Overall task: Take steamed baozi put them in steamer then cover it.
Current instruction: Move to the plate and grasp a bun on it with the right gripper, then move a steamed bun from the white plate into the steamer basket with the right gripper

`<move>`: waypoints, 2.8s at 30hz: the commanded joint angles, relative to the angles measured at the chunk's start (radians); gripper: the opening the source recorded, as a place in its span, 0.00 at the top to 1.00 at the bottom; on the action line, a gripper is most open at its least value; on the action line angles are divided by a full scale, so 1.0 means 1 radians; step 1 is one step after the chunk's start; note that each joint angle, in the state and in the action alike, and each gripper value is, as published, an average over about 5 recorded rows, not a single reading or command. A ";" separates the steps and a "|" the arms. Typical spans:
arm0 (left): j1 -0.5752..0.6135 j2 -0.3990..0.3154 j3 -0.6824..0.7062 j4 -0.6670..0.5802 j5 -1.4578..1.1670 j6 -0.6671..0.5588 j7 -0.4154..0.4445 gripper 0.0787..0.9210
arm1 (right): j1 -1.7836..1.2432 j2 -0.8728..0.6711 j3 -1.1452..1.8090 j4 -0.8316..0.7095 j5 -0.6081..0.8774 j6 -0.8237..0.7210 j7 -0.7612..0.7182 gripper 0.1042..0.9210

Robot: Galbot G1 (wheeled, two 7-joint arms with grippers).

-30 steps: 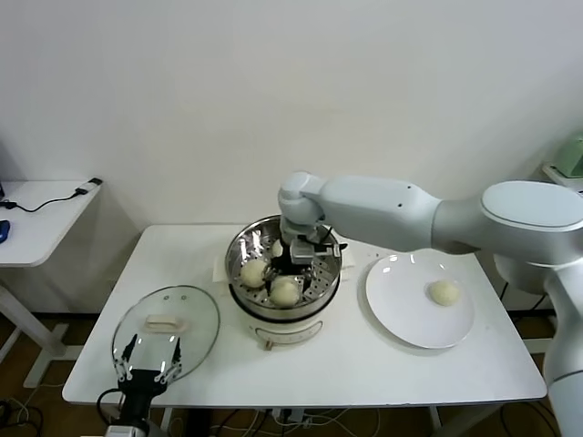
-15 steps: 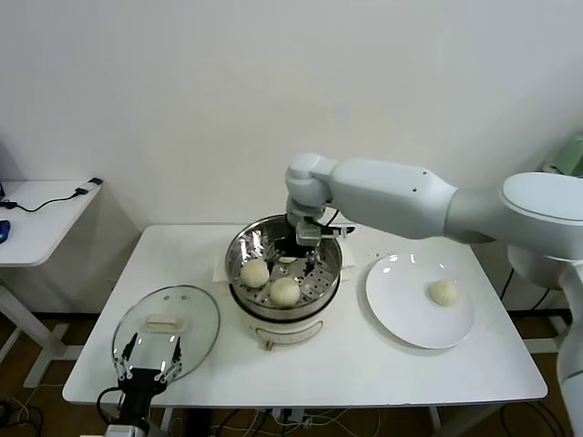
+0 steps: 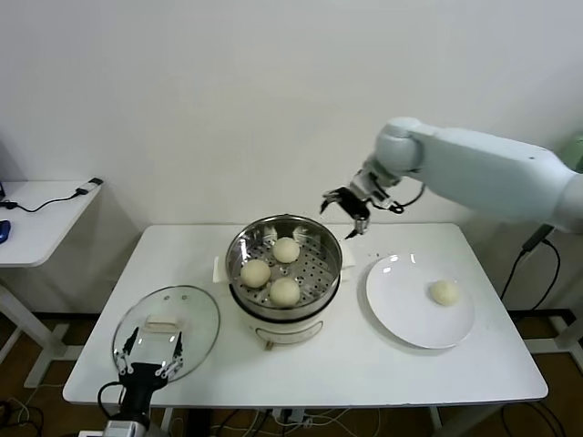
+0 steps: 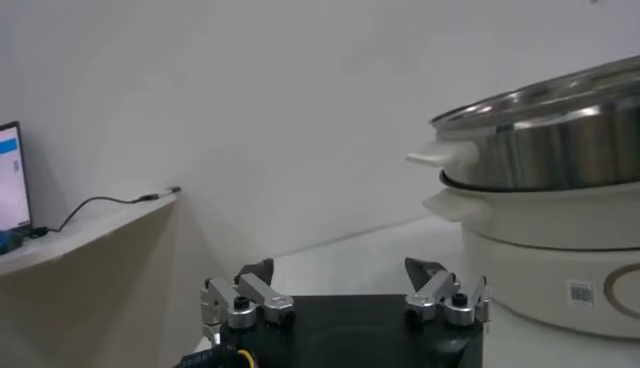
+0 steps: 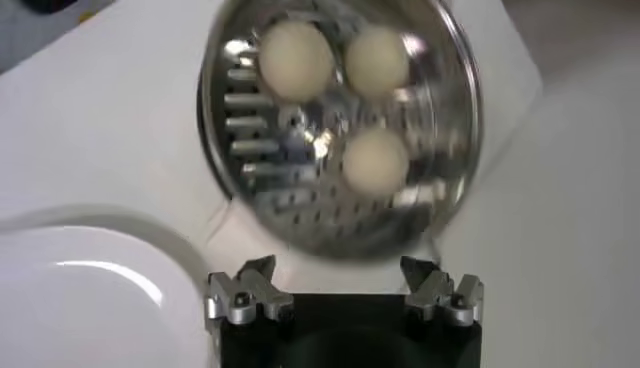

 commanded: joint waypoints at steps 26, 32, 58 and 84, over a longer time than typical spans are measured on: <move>0.011 -0.013 -0.005 -0.003 0.015 0.012 -0.003 0.12 | -0.730 -0.096 0.759 -0.490 -0.517 -0.106 -0.159 0.12; 0.012 -0.014 -0.005 0.003 0.017 0.012 -0.004 0.12 | -0.743 -0.039 0.803 -0.559 -0.552 -0.086 -0.155 0.12; 0.015 -0.016 -0.003 0.007 0.025 0.011 -0.008 0.12 | -0.706 0.027 0.854 -0.660 -0.579 -0.034 -0.175 0.29; 0.015 -0.001 0.069 -0.017 0.021 0.001 -0.003 0.12 | 0.217 0.156 -0.253 -0.201 0.574 -0.352 -0.103 0.31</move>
